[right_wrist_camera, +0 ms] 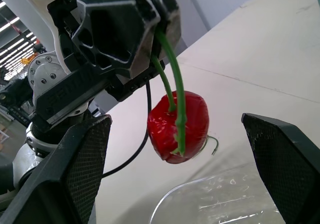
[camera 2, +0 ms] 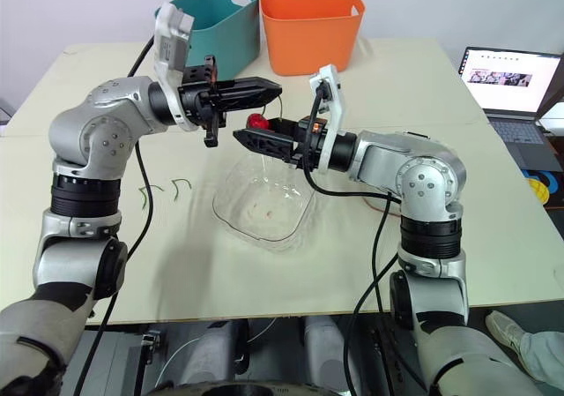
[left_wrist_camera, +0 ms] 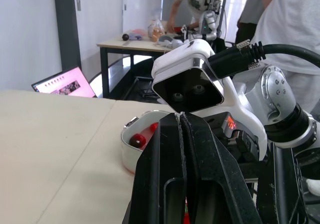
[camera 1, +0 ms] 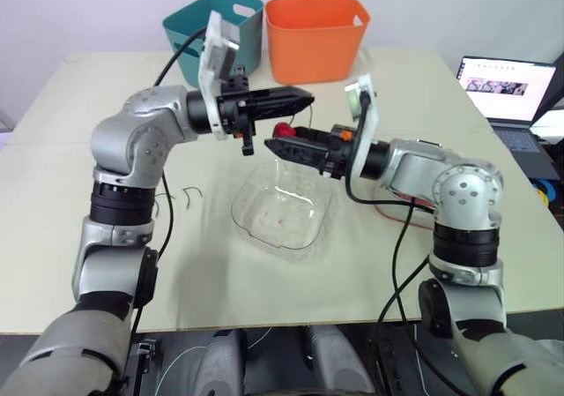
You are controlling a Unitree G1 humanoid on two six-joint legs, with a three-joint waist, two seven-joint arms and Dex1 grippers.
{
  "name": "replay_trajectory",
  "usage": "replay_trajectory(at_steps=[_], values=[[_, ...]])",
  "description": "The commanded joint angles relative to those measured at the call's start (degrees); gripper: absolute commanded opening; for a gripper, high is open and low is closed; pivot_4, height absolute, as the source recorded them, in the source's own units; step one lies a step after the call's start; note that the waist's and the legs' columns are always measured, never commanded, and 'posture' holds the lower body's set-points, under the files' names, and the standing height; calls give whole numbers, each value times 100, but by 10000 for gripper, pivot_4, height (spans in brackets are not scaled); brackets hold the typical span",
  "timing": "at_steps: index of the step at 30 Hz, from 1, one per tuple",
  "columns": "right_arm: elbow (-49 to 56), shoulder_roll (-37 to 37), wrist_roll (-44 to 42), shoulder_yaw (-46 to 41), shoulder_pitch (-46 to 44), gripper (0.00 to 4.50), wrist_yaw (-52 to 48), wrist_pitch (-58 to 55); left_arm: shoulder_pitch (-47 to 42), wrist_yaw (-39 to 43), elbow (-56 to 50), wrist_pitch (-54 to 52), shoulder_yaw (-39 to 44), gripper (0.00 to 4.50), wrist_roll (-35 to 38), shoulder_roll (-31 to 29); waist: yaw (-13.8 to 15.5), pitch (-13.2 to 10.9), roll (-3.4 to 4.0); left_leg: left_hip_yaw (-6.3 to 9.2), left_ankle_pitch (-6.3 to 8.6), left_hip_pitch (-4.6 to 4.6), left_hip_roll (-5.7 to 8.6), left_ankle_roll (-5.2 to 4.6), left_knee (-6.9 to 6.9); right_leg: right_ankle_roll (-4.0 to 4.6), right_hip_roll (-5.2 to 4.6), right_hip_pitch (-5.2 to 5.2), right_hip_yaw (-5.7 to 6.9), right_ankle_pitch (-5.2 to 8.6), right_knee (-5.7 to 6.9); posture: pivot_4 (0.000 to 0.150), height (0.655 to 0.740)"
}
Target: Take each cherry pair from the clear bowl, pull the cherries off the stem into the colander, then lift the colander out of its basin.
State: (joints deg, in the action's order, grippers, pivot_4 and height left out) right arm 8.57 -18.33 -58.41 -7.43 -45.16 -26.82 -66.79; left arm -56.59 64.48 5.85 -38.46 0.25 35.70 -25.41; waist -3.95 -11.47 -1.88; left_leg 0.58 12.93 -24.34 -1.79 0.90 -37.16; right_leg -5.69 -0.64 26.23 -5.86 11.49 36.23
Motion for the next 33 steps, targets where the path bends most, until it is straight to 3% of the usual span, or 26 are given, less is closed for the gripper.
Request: replay_trajectory(at_steps=[1, 5, 11, 25, 33], values=[[7, 105, 14, -49, -155, 43917, 55, 171, -29, -19, -201, 26, 74, 0, 105, 14, 0, 0, 0, 0, 0, 0, 0, 0, 0, 0, 0, 0, 0, 0, 0, 1500, 7400], [-2, 172, 57, -67, -139, 36552, 137, 239, -27, -15, -163, 52, 65, 0, 77, 34, 0, 0, 0, 0, 0, 0, 0, 0, 0, 0, 0, 0, 0, 0, 0, 1500, 7400], [164, 161, 7, -24, -23, 15098, 152, 193, -61, -53, -98, 95, 83, 0, 46, 66, 0, 0, 0, 0, 0, 0, 0, 0, 0, 0, 0, 0, 0, 0, 0, 1500, 7400], [1205, 3, -26, 387, 946, 15098, 320, -125, -128, -421, -7, 233, 291, 0, 106, 278, 0, 0, 0, 1, 0, 0, 0, 0, 1, 0, 0, 1, 0, 0, 0, 1500, 7400], [1821, -6, -115, 176, 1553, 15098, 866, -105, 271, -808, -475, 67, 435, 0, 330, 371, 1, 0, 0, 1, 0, 1, 0, 0, 2, 0, 0, 0, 0, 0, 0, 1500, 7400]])
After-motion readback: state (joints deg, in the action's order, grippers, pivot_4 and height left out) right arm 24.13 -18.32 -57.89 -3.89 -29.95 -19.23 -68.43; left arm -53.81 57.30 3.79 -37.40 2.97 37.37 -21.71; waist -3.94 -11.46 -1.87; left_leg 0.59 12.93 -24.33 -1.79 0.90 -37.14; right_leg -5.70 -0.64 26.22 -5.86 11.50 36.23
